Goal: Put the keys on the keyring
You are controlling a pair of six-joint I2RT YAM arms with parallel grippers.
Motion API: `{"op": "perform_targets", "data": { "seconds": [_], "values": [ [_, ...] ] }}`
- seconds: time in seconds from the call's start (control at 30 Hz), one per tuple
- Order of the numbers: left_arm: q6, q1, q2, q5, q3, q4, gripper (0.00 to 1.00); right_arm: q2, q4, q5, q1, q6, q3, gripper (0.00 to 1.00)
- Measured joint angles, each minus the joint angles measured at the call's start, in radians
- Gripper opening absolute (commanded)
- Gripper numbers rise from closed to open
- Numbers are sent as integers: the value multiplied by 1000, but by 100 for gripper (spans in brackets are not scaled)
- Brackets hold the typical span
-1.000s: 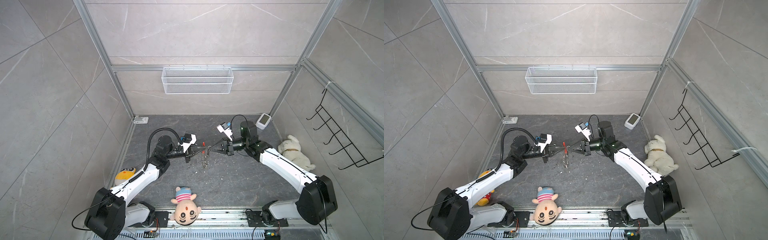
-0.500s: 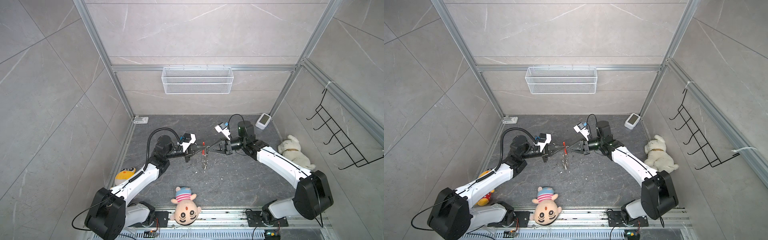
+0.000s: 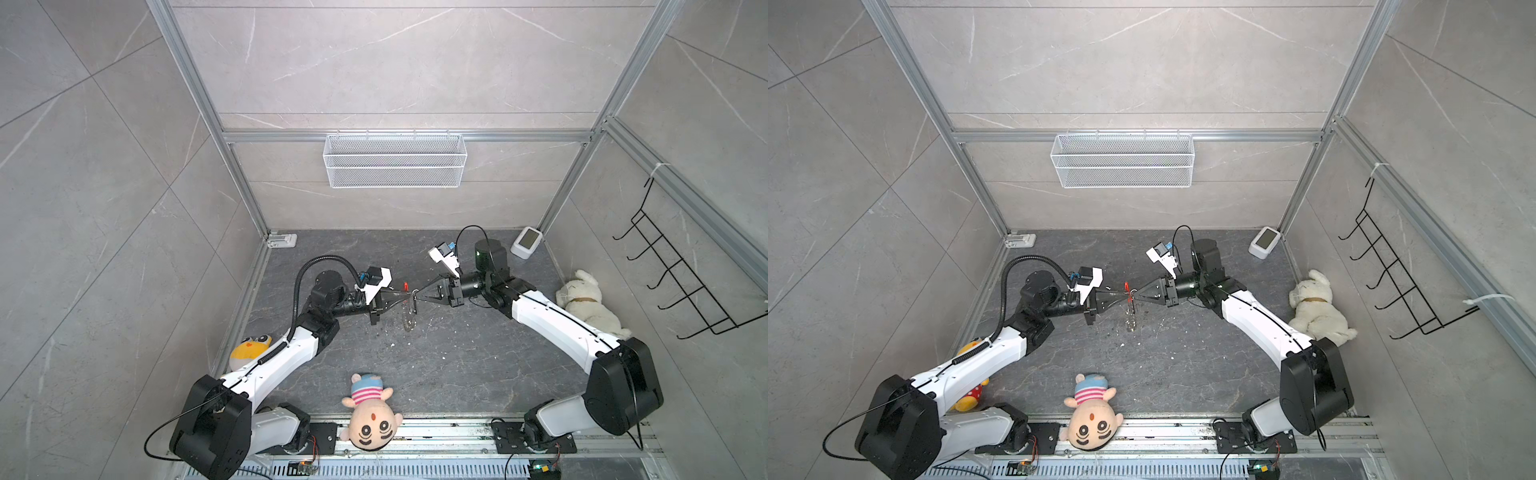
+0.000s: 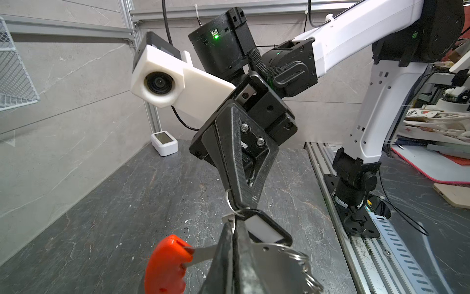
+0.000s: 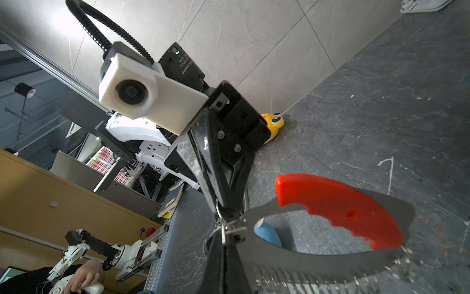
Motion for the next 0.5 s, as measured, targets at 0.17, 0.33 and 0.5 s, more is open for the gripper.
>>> {"op": "perform_targets", "data": {
  "seconds": [0.17,0.33,0.5],
  "values": [
    [0,5,0,-3,-1,10,0,29,27,-23,0,21,0,0],
    [-2,6,0,-3,-2,18,0,42,67,-43,-3,49,0,0],
    [-9,7,0,-4,-2,24,0,57,108,-63,-8,69,-5,0]
  ]
}}
